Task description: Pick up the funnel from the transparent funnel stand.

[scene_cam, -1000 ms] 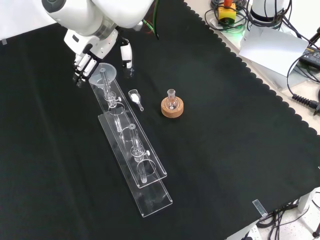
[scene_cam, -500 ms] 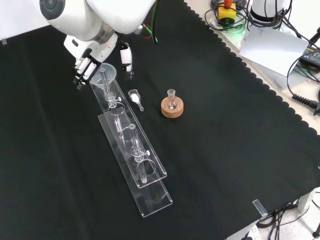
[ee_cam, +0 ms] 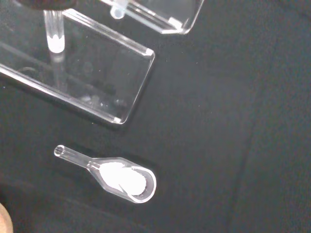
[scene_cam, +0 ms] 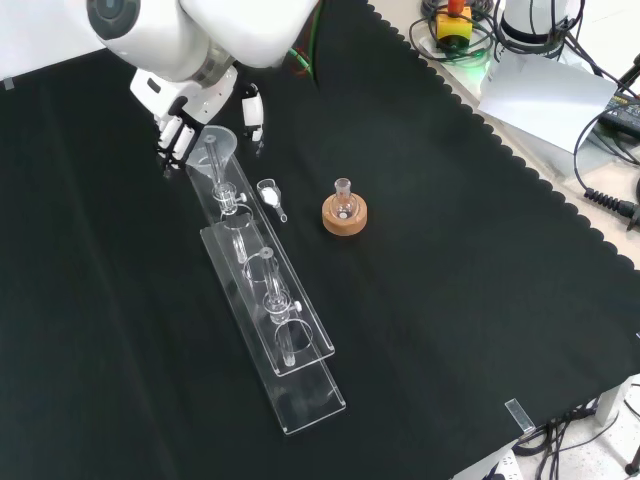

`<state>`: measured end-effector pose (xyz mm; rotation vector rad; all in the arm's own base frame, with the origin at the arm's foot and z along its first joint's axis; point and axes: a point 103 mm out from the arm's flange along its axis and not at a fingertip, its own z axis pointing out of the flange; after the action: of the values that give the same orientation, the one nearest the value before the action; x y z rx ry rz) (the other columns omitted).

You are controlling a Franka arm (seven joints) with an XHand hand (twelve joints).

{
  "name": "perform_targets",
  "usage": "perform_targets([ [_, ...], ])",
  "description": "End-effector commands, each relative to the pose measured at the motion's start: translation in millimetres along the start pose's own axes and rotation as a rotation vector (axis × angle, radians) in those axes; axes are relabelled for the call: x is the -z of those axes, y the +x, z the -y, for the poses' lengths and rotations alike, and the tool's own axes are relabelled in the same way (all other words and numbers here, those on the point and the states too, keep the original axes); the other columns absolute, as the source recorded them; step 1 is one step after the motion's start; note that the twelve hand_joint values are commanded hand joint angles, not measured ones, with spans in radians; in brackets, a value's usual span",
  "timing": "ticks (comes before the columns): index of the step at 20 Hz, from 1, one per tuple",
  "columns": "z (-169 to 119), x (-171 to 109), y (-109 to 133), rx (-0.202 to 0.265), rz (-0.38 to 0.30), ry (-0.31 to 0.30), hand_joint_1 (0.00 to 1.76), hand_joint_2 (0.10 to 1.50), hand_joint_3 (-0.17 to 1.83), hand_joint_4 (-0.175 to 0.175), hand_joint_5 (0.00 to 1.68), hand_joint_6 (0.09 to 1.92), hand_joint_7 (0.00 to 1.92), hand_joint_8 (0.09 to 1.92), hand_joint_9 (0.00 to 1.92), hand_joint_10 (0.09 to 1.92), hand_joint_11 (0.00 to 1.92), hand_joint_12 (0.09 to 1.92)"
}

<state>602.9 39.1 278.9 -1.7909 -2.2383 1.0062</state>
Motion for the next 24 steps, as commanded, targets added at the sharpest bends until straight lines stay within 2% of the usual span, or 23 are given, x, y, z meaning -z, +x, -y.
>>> perform_targets([
  [1,5.7,7.9,0.0,-0.017,0.11,-0.13,0.71,0.77,0.42,0.005,0.54,0.09,0.42,0.6,0.81,0.48,0.7,1.24],
  [3,9.9,13.5,-3.0,-0.014,0.118,-0.182,0.73,0.78,0.45,0.005,0.62,0.12,0.48,0.59,0.85,0.45,0.72,1.23],
  [4,12.7,17.0,-4.5,-0.031,0.122,-0.188,0.73,0.78,0.46,0.005,0.65,0.13,0.5,0.59,0.86,0.45,0.73,1.22],
  [12,46.9,56.6,-13.3,-0.038,0.19,-0.171,0.75,0.78,0.48,0.004,0.7,0.17,0.51,0.58,0.87,0.43,0.74,1.21],
  [13,52.6,59.2,-14.3,-0.054,0.184,-0.16,0.76,0.77,0.48,0.004,0.7,0.17,0.5,0.58,0.87,0.43,0.74,1.21],
  [18,80.3,67.6,-13.8,-0.074,0.177,-0.161,0.76,0.77,0.48,0.005,0.68,0.17,0.49,0.57,0.87,0.42,0.73,1.21],
  [24,118.0,71.1,-5.0,-0.096,0.175,-0.19,0.76,0.76,0.51,0.006,0.64,0.24,0.48,0.58,0.87,0.4,0.71,1.21],
])
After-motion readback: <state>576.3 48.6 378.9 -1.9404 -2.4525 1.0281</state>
